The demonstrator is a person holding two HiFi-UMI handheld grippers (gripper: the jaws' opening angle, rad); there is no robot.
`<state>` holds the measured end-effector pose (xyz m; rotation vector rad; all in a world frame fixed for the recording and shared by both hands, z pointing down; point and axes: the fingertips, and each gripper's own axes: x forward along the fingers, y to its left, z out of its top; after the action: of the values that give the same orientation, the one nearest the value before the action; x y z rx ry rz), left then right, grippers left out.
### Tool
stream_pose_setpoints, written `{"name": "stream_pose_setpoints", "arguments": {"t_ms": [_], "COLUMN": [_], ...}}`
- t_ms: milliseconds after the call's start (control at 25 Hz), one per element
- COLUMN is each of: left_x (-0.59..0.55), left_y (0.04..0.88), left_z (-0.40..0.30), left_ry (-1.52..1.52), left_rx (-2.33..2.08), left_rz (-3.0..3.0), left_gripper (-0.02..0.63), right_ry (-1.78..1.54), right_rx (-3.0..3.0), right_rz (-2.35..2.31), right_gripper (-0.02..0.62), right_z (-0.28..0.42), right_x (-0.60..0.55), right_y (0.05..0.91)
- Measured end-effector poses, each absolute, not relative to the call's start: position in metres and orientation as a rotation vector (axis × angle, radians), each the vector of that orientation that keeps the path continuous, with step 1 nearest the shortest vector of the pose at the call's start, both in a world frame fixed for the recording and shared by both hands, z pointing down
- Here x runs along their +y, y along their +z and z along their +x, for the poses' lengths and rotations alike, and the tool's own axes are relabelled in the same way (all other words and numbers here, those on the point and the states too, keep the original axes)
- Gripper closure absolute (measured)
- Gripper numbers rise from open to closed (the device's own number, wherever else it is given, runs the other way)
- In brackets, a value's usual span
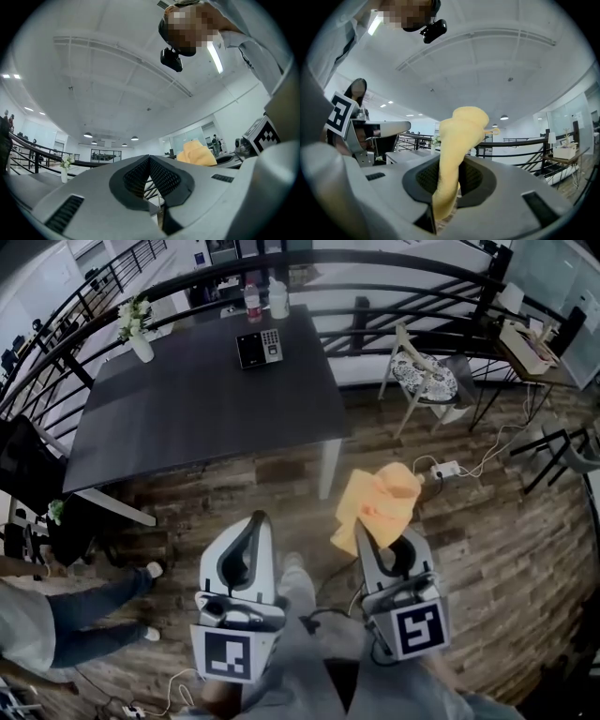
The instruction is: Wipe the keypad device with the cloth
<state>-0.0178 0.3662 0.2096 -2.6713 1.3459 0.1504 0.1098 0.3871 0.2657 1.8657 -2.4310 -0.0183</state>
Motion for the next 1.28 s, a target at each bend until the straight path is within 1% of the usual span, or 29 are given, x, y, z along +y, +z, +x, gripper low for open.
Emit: {"name": "stream_pose_setpoints", "arguments": {"t_ms": [880,1280], "left_x": [0.184,0.129], "left_y": [0.211,0.221], "left_z": [-0.033,-0.049], "left_ry": [0.192,0.193], "left_rx": [1.290,1.276], "left_rz": [-2.731,-2.745], "left_gripper": [0.594,0.594], "right_ry": [-0.004,-0.011], "right_rx": [-2.362,-2.346], "right_rz": [1.917,1.922], "right_gripper": [0.525,0.525], "right_z": [0.091,0.076], "right_x": [0.210,0.155], "right_y": [0.265,0.273]}}
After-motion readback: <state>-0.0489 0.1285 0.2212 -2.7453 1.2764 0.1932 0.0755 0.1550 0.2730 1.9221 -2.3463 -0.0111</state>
